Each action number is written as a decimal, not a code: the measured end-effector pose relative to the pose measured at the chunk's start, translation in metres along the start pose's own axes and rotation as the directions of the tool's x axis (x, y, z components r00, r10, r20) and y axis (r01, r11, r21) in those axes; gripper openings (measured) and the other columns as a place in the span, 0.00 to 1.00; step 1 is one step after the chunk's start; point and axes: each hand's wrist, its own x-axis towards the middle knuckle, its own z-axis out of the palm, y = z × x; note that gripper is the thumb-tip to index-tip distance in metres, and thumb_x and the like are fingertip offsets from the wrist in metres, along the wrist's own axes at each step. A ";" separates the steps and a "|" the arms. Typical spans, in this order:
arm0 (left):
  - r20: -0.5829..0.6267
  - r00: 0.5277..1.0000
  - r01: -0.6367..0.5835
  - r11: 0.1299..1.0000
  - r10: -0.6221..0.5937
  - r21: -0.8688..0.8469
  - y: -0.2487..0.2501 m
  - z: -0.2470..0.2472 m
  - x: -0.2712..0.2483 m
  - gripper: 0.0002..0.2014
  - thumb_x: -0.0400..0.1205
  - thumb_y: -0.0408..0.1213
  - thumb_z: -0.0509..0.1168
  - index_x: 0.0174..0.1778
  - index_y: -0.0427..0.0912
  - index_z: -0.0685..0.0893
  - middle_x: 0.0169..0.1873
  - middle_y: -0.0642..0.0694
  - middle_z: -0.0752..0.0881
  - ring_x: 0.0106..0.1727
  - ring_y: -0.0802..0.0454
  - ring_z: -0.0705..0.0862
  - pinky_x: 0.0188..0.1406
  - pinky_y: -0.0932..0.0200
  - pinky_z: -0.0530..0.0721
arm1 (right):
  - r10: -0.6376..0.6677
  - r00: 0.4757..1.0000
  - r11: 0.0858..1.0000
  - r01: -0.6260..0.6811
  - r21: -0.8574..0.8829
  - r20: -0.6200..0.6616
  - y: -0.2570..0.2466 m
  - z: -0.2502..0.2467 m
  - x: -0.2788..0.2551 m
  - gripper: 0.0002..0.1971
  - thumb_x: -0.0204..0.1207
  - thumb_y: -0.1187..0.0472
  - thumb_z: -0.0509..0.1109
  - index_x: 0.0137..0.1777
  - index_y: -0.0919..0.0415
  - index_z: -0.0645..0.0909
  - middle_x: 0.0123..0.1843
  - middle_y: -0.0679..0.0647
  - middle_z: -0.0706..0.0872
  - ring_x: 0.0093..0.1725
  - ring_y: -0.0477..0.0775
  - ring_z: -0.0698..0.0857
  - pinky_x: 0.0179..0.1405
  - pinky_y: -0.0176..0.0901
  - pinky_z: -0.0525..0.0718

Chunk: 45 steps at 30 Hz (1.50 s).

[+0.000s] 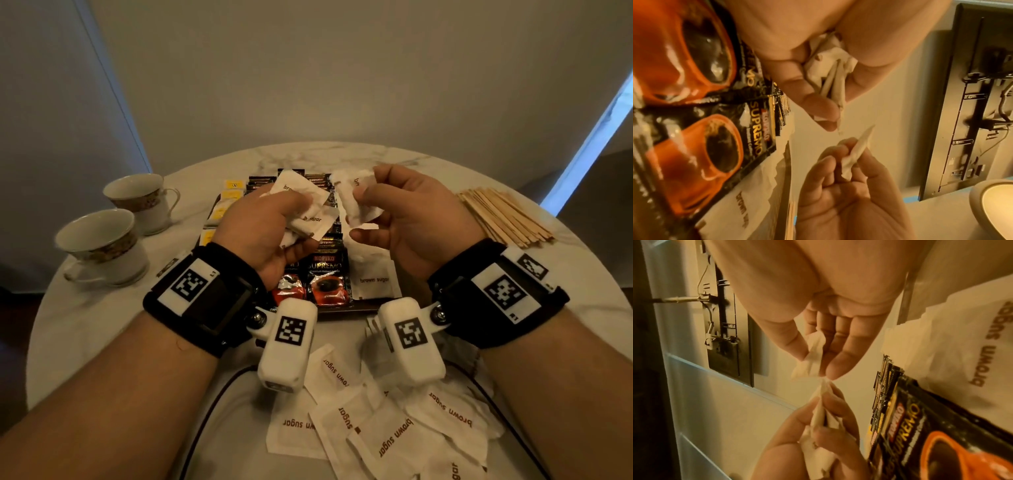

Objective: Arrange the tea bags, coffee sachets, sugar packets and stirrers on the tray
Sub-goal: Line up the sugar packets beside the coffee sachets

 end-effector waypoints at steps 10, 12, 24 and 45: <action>0.136 0.980 -0.159 0.981 0.143 0.113 0.001 0.002 -0.010 0.18 0.76 0.29 0.79 0.61 0.40 0.86 0.43 0.45 0.92 0.37 0.54 0.90 0.25 0.60 0.82 | -0.033 0.999 0.969 0.034 -0.244 0.009 0.002 -0.001 -0.010 0.11 0.77 0.63 0.79 0.57 0.64 0.88 0.46 0.56 0.94 0.40 0.51 0.92 0.37 0.42 0.88; 0.110 0.981 -0.172 0.978 0.160 0.115 0.002 0.000 -0.008 0.17 0.75 0.27 0.79 0.60 0.38 0.86 0.44 0.42 0.92 0.38 0.49 0.91 0.24 0.60 0.82 | -0.024 0.999 0.933 0.015 -0.361 -0.022 -0.004 -0.008 -0.009 0.09 0.74 0.61 0.81 0.51 0.63 0.89 0.42 0.56 0.94 0.36 0.50 0.90 0.38 0.44 0.89; -0.026 0.993 -0.109 0.992 0.111 0.057 0.008 -0.004 -0.003 0.16 0.78 0.31 0.78 0.59 0.44 0.85 0.40 0.46 0.94 0.34 0.51 0.92 0.22 0.60 0.85 | 0.096 0.986 0.831 -0.154 -0.535 -0.134 -0.010 -0.024 -0.007 0.12 0.76 0.69 0.75 0.38 0.52 0.92 0.48 0.61 0.93 0.42 0.61 0.84 0.42 0.53 0.84; -0.043 0.990 -0.131 0.990 0.134 0.054 0.016 -0.012 0.000 0.09 0.80 0.30 0.76 0.50 0.46 0.85 0.30 0.51 0.92 0.28 0.53 0.90 0.22 0.62 0.84 | 0.395 0.906 0.548 -0.368 -0.752 -0.155 -0.004 -0.023 -0.011 0.09 0.76 0.63 0.77 0.37 0.53 0.95 0.44 0.44 0.95 0.53 0.53 0.89 0.44 0.46 0.83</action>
